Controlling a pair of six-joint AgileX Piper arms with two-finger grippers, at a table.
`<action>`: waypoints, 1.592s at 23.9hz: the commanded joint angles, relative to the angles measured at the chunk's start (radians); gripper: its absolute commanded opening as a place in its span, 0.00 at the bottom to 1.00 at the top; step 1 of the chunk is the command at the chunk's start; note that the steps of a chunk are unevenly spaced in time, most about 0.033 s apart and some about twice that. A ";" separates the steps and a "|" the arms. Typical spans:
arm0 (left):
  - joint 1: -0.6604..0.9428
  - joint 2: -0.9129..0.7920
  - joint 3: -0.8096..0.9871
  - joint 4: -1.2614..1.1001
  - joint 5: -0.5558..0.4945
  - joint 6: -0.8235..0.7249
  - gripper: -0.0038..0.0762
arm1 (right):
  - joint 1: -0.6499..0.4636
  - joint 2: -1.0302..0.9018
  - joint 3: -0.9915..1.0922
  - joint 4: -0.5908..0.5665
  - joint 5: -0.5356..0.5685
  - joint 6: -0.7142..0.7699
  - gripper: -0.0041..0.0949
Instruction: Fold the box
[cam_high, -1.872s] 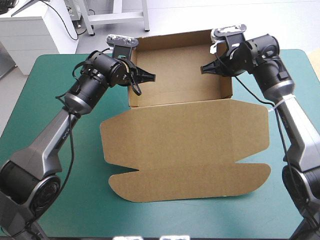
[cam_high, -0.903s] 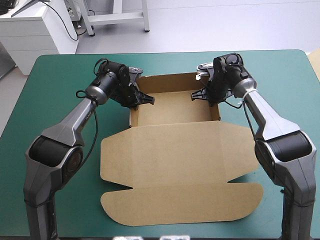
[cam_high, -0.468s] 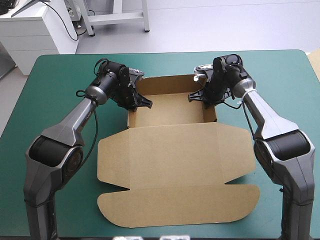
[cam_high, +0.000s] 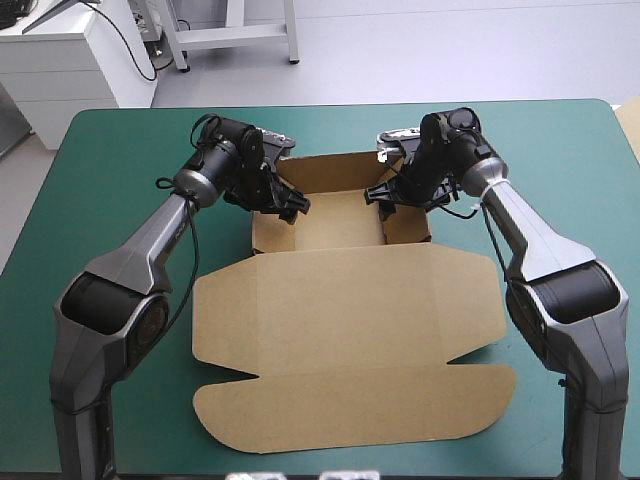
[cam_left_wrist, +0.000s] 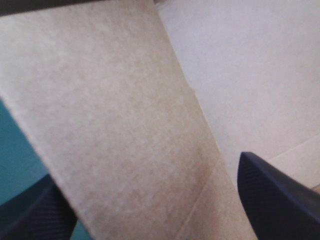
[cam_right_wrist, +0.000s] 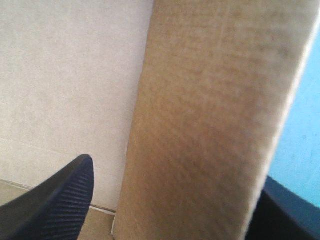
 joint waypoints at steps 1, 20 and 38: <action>-0.005 -0.071 -0.073 -0.007 0.055 -0.014 0.80 | 0.001 -0.095 -0.033 -0.052 0.006 -0.001 0.74; -0.007 -0.470 -0.109 0.109 0.055 0.080 0.06 | 0.001 -0.364 -0.054 -0.075 0.005 -0.033 0.74; -0.007 -1.152 1.037 0.160 -0.058 0.015 0.04 | -0.009 -0.124 -0.051 -0.108 0.000 -0.069 0.74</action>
